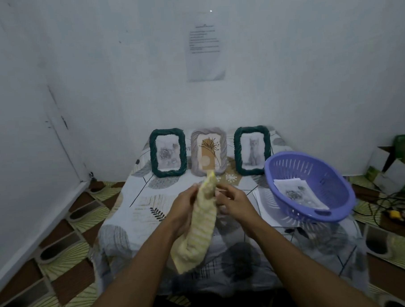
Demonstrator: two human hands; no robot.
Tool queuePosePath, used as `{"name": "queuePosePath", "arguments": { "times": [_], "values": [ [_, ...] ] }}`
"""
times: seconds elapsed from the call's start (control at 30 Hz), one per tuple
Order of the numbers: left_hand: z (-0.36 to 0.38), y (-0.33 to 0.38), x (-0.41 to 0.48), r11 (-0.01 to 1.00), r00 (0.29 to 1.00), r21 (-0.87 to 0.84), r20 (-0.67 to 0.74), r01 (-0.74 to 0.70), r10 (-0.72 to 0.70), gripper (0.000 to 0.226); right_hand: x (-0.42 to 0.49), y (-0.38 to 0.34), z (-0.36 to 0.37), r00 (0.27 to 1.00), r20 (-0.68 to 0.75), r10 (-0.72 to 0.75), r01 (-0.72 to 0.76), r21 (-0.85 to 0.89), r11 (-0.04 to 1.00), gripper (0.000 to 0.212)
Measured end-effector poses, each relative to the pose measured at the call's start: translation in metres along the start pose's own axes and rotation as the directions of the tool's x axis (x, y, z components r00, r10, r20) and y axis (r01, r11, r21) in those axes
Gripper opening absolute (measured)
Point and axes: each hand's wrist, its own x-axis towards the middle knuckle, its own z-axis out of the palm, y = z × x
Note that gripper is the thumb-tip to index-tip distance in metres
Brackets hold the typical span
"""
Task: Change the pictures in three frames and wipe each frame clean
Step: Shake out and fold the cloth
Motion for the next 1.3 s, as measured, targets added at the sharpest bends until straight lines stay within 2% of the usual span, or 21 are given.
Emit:
{"name": "queuePosePath", "arguments": {
  "times": [0.07, 0.17, 0.23, 0.3, 0.37, 0.53, 0.6, 0.7, 0.83, 0.9, 1.0, 1.17, 1.23, 1.3],
  "values": [
    [0.001, 0.007, -0.003, 1.0, 0.997, 0.009, 0.072, 0.007, -0.008, 0.042, 0.001, -0.011, -0.006, 0.999, 0.022, -0.041, 0.041, -0.002, 0.999, 0.025],
    [0.003, 0.013, -0.001, 0.97, 0.99, 0.226, 0.126, -0.089, 0.061, 0.023, 0.001, -0.023, -0.01, 0.994, 0.065, -0.091, 0.095, -0.053, 0.994, 0.013],
    [0.005, 0.015, 0.005, 0.951, 0.987, 0.301, 0.157, -0.07, 0.023, 0.036, -0.001, -0.03, -0.011, 0.992, 0.069, -0.11, 0.114, -0.059, 0.992, 0.009],
    [0.004, 0.018, 0.009, 0.958, 0.981, 0.286, 0.191, -0.023, -0.034, 0.048, -0.002, -0.035, -0.015, 0.99, 0.089, -0.112, 0.119, -0.079, 0.99, 0.01],
    [-0.002, 0.021, 0.016, 0.948, 0.975, 0.315, 0.219, -0.044, -0.027, 0.047, -0.002, -0.041, -0.022, 0.988, 0.114, -0.105, 0.117, -0.101, 0.988, 0.009],
    [-0.025, 0.041, 0.019, 0.883, 0.977, 0.419, 0.052, -0.209, 0.207, 0.017, 0.008, -0.048, -0.053, 0.996, 0.02, -0.085, 0.086, -0.109, 0.99, 0.019],
    [-0.035, 0.058, 0.017, 0.851, 0.967, 0.461, 0.077, -0.251, 0.243, 0.018, 0.011, -0.053, -0.066, 0.991, -0.006, -0.137, 0.13, -0.261, 0.957, 0.02],
    [-0.043, 0.082, 0.013, 0.786, 0.954, 0.542, 0.129, -0.296, 0.27, 0.031, 0.015, -0.069, -0.075, 0.973, 0.058, -0.222, 0.226, -0.41, 0.883, 0.018],
    [-0.036, 0.115, 0.008, 0.717, 0.884, 0.539, 0.13, -0.442, 0.448, 0.029, 0.022, -0.1, -0.075, 0.952, 0.007, -0.305, 0.297, -0.26, 0.919, 0.014],
    [-0.031, 0.128, 0.007, 0.708, 0.853, 0.51, 0.108, -0.489, 0.511, 0.025, 0.026, -0.11, -0.075, 0.924, -0.029, -0.382, 0.363, -0.252, 0.897, 0.012],
    [-0.03, 0.133, 0.005, 0.73, 0.875, 0.497, 0.147, -0.469, 0.461, 0.025, 0.028, -0.109, -0.074, 0.928, -0.055, -0.368, 0.344, -0.244, 0.906, 0.015],
    [-0.043, 0.121, 0.005, 0.886, 0.943, 0.329, 0.181, -0.326, 0.28, 0.045, 0.029, -0.103, -0.076, 0.939, -0.1, -0.329, 0.308, -0.177, 0.935, 0.015],
    [-0.045, 0.117, 0.006, 0.91, 0.945, 0.279, 0.206, -0.306, 0.255, 0.028, 0.029, -0.107, -0.075, 0.934, -0.124, -0.335, 0.314, -0.164, 0.935, 0.015],
    [-0.043, 0.115, 0.007, 0.906, 0.95, 0.304, 0.196, -0.296, 0.245, 0.01, 0.028, -0.118, -0.072, 0.915, -0.156, -0.372, 0.356, -0.121, 0.926, 0.014]
  ]
}}
